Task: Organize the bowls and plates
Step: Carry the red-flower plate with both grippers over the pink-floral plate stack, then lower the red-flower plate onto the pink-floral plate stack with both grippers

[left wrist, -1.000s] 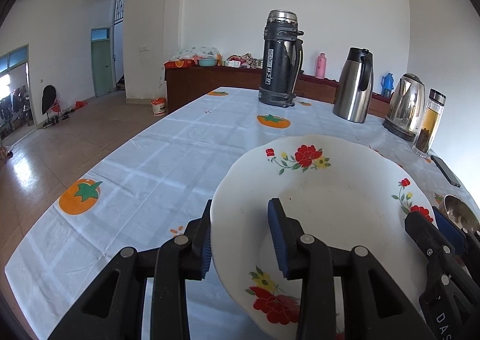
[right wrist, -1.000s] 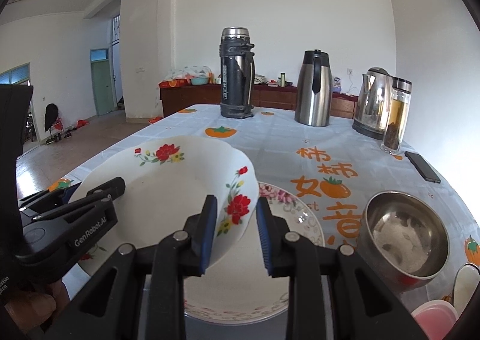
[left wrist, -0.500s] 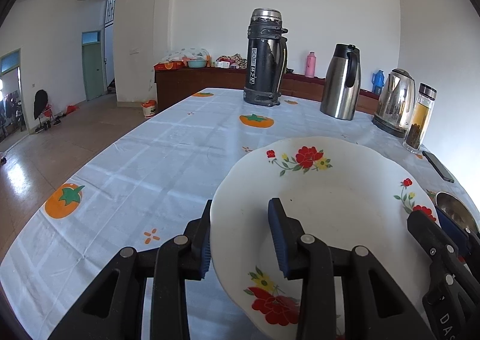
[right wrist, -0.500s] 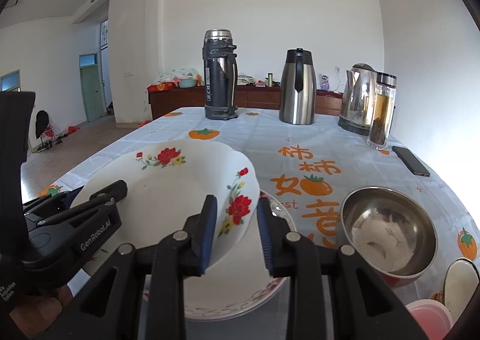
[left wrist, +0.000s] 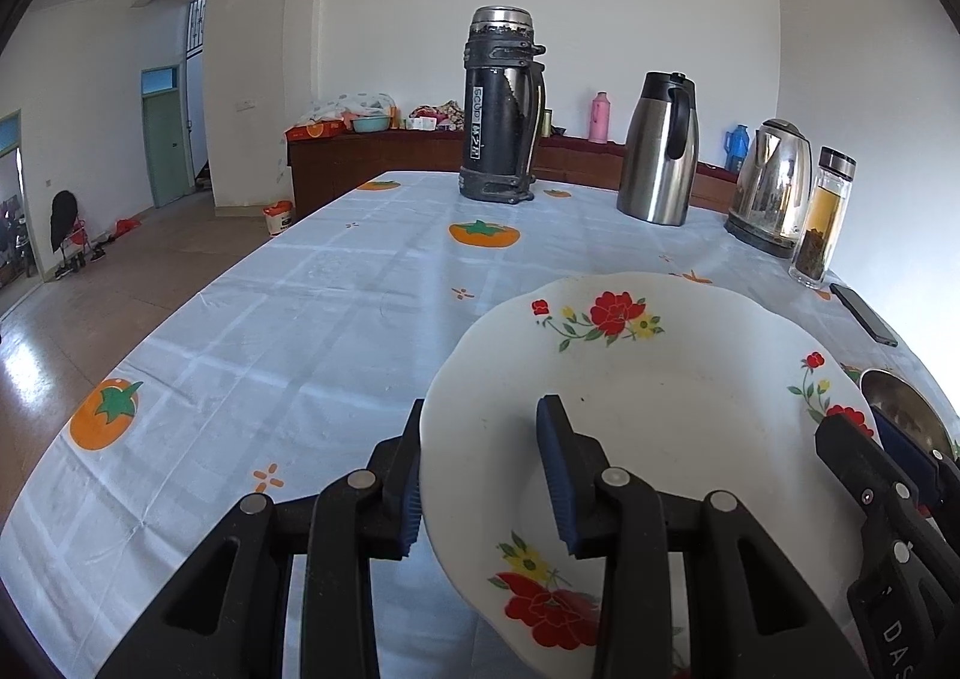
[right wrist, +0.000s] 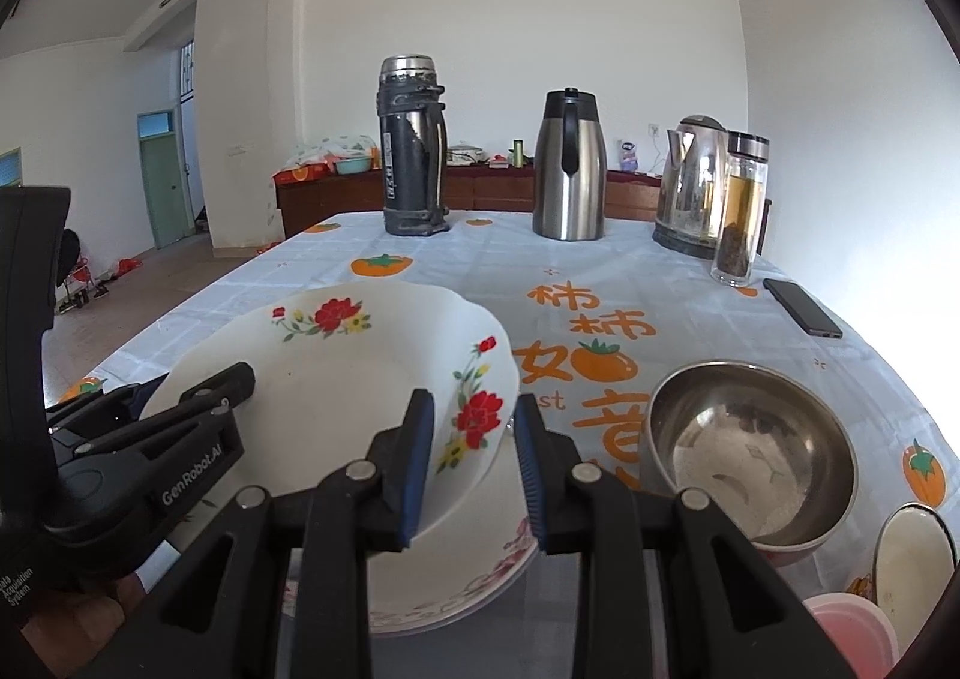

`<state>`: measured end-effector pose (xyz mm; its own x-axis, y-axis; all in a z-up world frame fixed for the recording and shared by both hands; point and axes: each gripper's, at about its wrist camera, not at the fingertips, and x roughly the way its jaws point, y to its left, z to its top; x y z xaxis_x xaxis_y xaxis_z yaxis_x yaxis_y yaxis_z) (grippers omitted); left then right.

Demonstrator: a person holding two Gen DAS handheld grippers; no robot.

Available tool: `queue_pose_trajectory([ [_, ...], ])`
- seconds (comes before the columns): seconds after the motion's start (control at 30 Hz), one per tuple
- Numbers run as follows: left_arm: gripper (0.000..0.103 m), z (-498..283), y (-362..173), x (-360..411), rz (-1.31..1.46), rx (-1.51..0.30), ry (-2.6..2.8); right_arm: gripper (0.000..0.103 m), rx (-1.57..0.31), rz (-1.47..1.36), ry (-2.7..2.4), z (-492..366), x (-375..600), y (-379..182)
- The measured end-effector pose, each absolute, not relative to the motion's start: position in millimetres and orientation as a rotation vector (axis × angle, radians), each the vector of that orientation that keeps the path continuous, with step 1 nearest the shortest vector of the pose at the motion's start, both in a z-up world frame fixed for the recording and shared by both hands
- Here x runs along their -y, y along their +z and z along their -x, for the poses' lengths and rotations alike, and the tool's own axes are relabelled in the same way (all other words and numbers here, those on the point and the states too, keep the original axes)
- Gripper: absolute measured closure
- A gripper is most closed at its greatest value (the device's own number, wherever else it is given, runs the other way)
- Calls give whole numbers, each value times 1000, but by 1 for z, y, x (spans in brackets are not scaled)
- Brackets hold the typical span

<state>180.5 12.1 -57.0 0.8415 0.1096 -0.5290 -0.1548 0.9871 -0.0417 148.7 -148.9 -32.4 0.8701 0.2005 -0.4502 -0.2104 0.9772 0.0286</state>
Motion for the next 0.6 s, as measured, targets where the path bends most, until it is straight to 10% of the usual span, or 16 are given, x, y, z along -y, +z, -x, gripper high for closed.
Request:
queue_pose_trajectory([
  [0.6, 65, -191, -62, 1, 41, -605, 94, 74, -517, 25, 144, -158, 153, -36],
])
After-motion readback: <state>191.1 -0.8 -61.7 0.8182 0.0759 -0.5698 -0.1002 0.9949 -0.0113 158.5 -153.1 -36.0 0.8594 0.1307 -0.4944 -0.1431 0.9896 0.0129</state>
